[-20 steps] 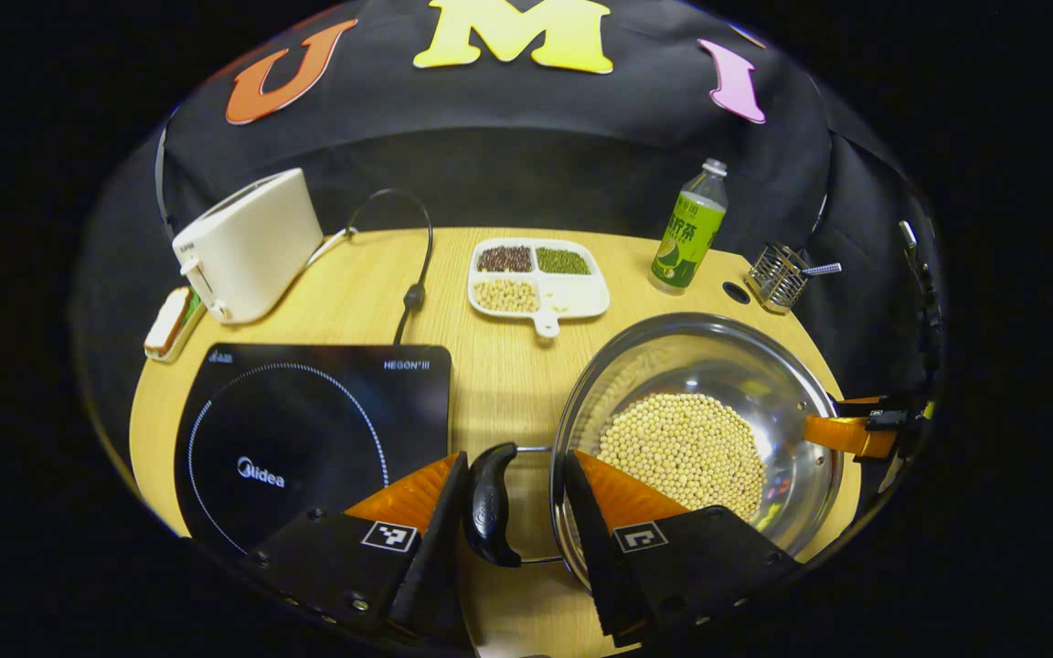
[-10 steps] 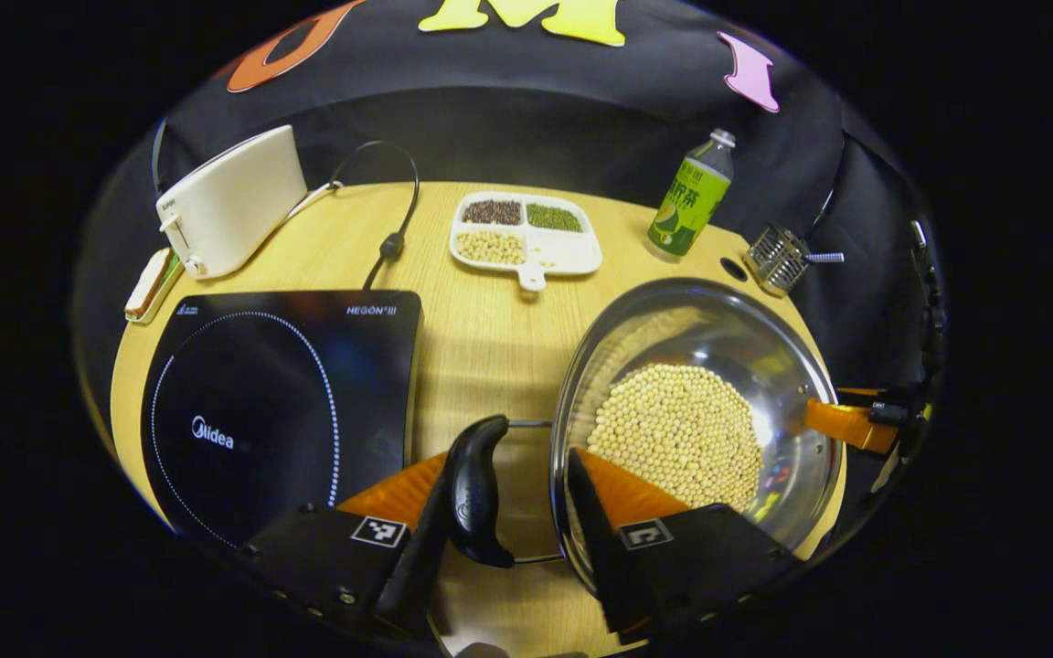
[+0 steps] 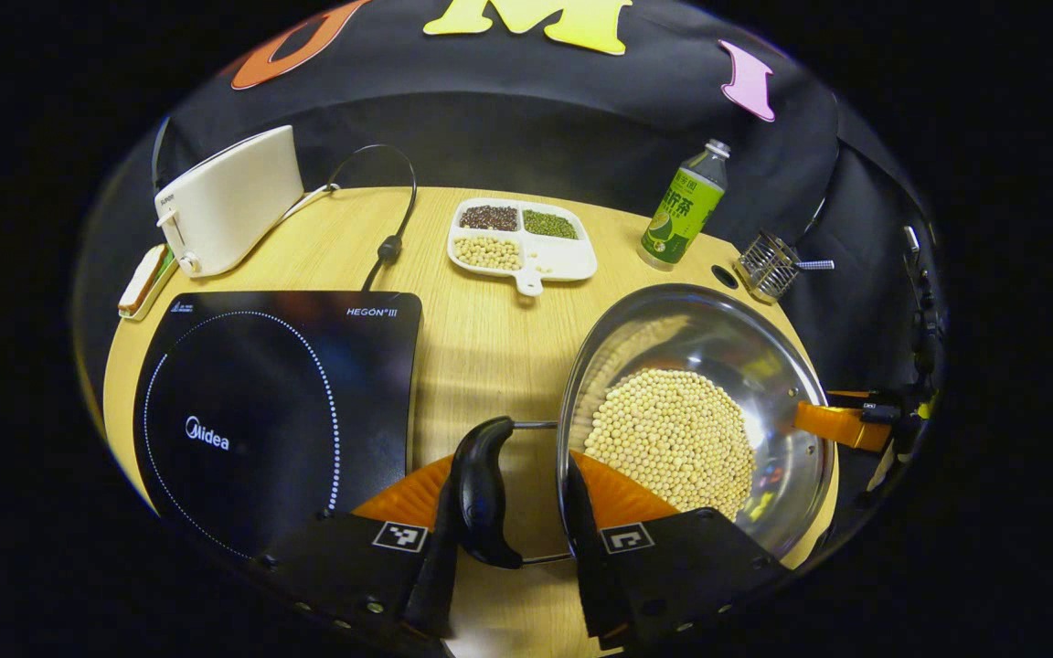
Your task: First push the handle of the pot to place it horizontally, then grasp the pot with both hands and set it on the induction cooktop.
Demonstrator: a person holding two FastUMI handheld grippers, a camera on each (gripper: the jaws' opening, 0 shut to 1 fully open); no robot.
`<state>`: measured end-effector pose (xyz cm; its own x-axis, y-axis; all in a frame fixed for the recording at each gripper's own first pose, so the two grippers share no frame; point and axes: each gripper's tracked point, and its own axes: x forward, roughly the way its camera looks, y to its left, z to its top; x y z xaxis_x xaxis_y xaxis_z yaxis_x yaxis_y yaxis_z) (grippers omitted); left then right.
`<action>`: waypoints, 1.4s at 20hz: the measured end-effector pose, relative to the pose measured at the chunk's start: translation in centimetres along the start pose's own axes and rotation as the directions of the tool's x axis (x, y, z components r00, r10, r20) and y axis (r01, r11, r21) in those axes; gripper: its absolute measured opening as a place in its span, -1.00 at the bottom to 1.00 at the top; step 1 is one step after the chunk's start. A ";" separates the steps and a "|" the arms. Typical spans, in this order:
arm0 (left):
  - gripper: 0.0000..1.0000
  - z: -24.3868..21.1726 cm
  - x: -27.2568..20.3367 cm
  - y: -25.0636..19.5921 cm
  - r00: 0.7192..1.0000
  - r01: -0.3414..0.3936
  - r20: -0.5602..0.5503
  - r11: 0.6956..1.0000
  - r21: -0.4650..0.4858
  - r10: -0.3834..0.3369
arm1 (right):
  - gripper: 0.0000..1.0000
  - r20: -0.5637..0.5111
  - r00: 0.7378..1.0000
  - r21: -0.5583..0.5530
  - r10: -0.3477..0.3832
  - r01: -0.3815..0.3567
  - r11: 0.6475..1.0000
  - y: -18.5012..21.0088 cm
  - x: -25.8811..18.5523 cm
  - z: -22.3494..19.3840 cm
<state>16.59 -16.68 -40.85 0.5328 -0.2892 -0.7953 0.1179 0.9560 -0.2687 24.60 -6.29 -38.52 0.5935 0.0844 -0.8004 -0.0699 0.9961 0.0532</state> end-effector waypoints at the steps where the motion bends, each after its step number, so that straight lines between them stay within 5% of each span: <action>1: 0.02 0.0 -0.1 0.1 1.000 -0.001 -0.002 1.000 0.006 0.001 | 0.12 -0.003 1.000 0.001 0.002 -0.002 1.000 0.1 -0.1 -0.1; 3: 0.02 -0.2 -0.1 0.1 1.000 0.000 -0.007 1.000 -0.003 0.000 | 0.12 0.004 1.000 0.002 0.006 -0.006 1.000 0.3 -0.1 -0.1; 4: -0.19 -0.2 -0.1 0.1 1.000 0.002 -0.011 1.000 -0.011 -0.002 | 0.12 0.006 1.000 0.004 0.009 -0.009 1.000 0.4 -0.1 -0.2; 5: 0.02 0.1 -0.6 0.1 1.000 0.000 0.004 1.000 -0.006 0.000 | 0.12 0.020 1.000 0.013 0.013 -0.013 1.000 0.5 -0.4 0.0; 13: 0.01 2.5 -4.3 2.5 0.998 -0.015 0.059 1.000 0.006 0.015 | 0.11 0.070 0.997 -0.029 0.022 -0.020 0.999 3.8 -3.3 2.6; 28: 0.02 3.4 -13.2 17.8 0.990 -0.102 0.091 0.994 -0.034 0.105 | 0.11 0.058 0.991 -0.060 0.121 -0.118 0.991 21.9 -5.2 3.1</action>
<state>14.53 4.33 -33.33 0.6163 -0.1815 -0.7663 0.0341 0.9783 -0.2042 22.47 15.17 -31.29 0.6265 0.2056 -0.7518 -0.1873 0.9760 0.1109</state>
